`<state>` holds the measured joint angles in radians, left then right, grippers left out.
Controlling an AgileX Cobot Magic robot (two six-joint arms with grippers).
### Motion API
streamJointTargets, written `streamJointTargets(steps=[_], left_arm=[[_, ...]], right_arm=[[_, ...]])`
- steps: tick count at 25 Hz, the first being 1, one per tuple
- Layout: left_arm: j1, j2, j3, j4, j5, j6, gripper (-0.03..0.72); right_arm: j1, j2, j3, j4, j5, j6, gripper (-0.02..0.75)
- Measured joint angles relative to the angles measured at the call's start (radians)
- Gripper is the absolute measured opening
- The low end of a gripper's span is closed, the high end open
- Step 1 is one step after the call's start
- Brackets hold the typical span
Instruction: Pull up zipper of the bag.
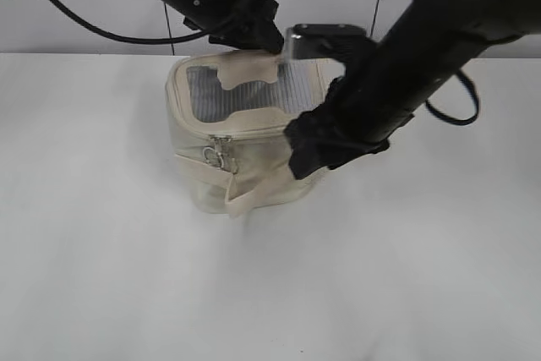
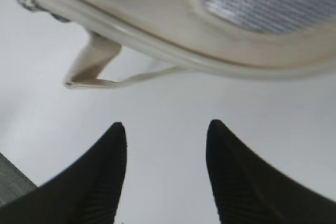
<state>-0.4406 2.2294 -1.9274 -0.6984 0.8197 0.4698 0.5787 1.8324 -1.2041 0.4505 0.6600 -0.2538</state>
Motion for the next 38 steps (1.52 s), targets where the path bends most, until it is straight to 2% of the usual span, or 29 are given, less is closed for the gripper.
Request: streamJointTargets(steps=[2,5,8,11,16,20,23,27,33,38], left_arm=[[0.016,-0.016,0.0,0.001,0.024,-0.003,0.312],[0.036,-0.077,0.01,0.006,0.047,-0.003,0.29],[0.039,-0.191,0.094,0.009,0.048,-0.005,0.279],[0.036,-0.358,0.264,0.037,0.025,-0.01,0.271],[0.036,-0.786,0.659,0.115,-0.099,-0.078,0.262],[0.036,-1.179,0.914,0.248,-0.097,-0.181,0.258],[0.036,-1.482,1.039,0.379,-0.008,-0.32,0.248],[0.036,-1.797,1.148,0.54,0.165,-0.453,0.246],[0.036,-2.17,1.276,0.671,0.341,-0.492,0.245],[0.036,-2.236,1.352,0.698,0.345,-0.492,0.243]], right_arm=[[-0.041,-0.062,0.025,-0.029,0.017,0.015,0.423],[-0.082,-0.17,0.087,-0.047,0.042,0.025,0.435],[-0.095,-0.295,0.167,-0.07,0.083,0.044,0.432],[-0.095,-0.438,0.247,-0.092,0.135,0.066,0.428],[-0.095,-0.707,0.357,-0.204,0.26,0.148,0.424],[-0.095,-0.921,0.411,-0.317,0.399,0.174,0.423],[-0.095,-1.094,0.455,-0.363,0.462,0.174,0.422],[-0.095,-1.296,0.537,-0.378,0.502,0.174,0.422],[-0.095,-1.68,0.657,-0.379,0.518,0.175,0.422],[-0.095,-1.837,0.667,-0.379,0.493,0.175,0.416]])
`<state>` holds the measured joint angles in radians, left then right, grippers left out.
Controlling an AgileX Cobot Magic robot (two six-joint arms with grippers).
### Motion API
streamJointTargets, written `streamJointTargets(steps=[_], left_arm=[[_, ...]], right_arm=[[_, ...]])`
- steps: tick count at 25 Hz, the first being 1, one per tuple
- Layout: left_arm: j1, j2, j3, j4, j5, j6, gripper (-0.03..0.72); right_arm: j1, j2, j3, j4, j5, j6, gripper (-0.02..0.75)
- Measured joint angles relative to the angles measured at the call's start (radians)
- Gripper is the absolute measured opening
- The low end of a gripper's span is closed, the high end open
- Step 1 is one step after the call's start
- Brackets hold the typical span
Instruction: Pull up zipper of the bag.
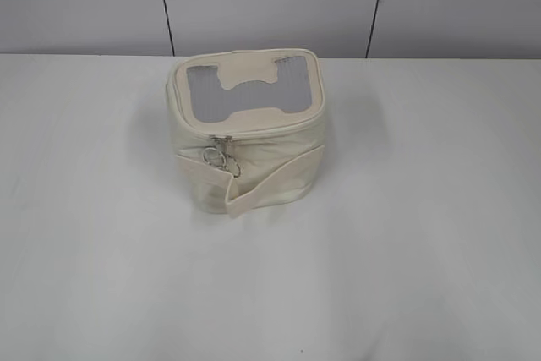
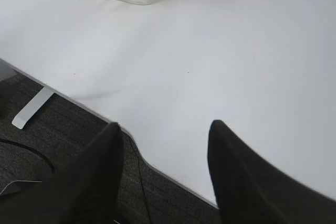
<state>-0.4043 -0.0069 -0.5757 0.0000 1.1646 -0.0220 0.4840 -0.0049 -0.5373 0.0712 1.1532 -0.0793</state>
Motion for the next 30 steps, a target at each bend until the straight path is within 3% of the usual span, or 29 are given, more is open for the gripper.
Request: streamJointTargets(steps=[5,19,21,25,27,30], left_arm=[[0.0,0.0,0.039,-0.005,-0.101,0.001,0.242],[0.015,0.0,0.042,-0.008,-0.11,0.003,0.239],[0.086,0.0,0.042,-0.008,-0.11,0.003,0.239],[0.302,0.0,0.042,-0.008,-0.11,0.003,0.239],[0.378,0.0,0.042,-0.008,-0.11,0.003,0.239],[0.411,0.0,0.042,-0.008,-0.11,0.003,0.239]], right_arm=[[0.0,-0.003,0.028,0.003,-0.076,0.005,0.393],[-0.026,-0.003,0.038,0.003,-0.103,0.013,0.37],[-0.094,-0.003,0.038,0.003,-0.103,0.013,0.369],[-0.294,-0.003,0.038,0.003,-0.104,0.013,0.369],[-0.373,-0.003,0.038,0.003,-0.104,0.013,0.369],[-0.426,-0.003,0.038,0.003,-0.105,0.014,0.368]])
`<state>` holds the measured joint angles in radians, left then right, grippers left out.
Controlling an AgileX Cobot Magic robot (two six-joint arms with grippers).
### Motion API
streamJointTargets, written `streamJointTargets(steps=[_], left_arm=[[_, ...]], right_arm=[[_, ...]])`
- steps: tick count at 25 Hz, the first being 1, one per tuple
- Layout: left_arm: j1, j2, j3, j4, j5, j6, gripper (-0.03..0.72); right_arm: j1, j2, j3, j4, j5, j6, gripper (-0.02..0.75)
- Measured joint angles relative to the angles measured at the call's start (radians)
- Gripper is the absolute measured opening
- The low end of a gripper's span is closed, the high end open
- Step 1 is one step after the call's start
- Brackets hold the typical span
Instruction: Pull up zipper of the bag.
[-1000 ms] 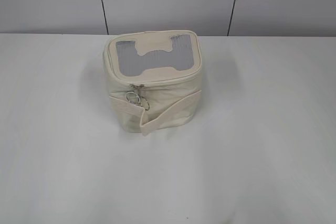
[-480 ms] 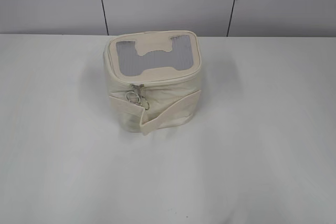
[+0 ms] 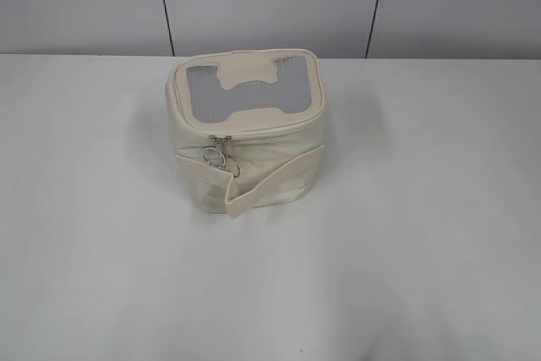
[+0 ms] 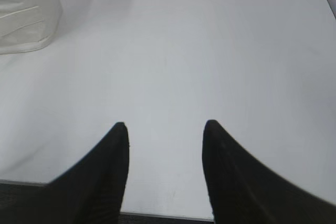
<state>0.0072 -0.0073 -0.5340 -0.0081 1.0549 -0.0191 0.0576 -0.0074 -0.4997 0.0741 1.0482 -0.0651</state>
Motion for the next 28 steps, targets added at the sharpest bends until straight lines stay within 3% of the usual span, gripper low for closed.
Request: streamJointTargets(steps=[28], left_arm=[[0.0,0.0,0.0,0.0,0.0,0.001,0.238]], right_arm=[[-0.008,0.0,0.0,0.0,-0.001,0.0,0.368]])
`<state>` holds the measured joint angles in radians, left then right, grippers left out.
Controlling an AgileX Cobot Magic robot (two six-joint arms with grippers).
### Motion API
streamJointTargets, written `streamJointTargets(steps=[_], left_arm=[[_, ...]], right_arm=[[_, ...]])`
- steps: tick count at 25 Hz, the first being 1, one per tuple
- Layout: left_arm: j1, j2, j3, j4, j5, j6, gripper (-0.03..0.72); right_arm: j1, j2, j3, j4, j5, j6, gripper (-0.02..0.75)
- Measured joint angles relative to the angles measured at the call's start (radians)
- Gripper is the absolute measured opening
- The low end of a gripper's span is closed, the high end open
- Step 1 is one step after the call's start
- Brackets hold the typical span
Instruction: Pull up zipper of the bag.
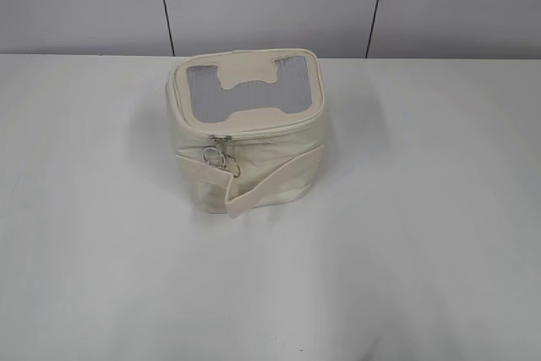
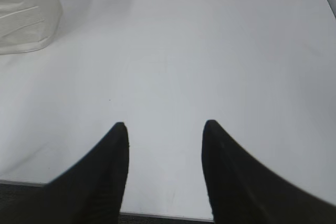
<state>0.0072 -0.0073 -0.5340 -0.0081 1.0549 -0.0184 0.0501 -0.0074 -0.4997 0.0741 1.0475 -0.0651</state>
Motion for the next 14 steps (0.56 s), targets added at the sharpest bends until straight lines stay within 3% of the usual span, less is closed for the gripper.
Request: streamJointTargets(steps=[14], left_arm=[[0.0,0.0,0.0,0.0,0.0,0.0,0.238]], right_arm=[[0.0,0.0,0.0,0.0,0.0,0.0,0.368]])
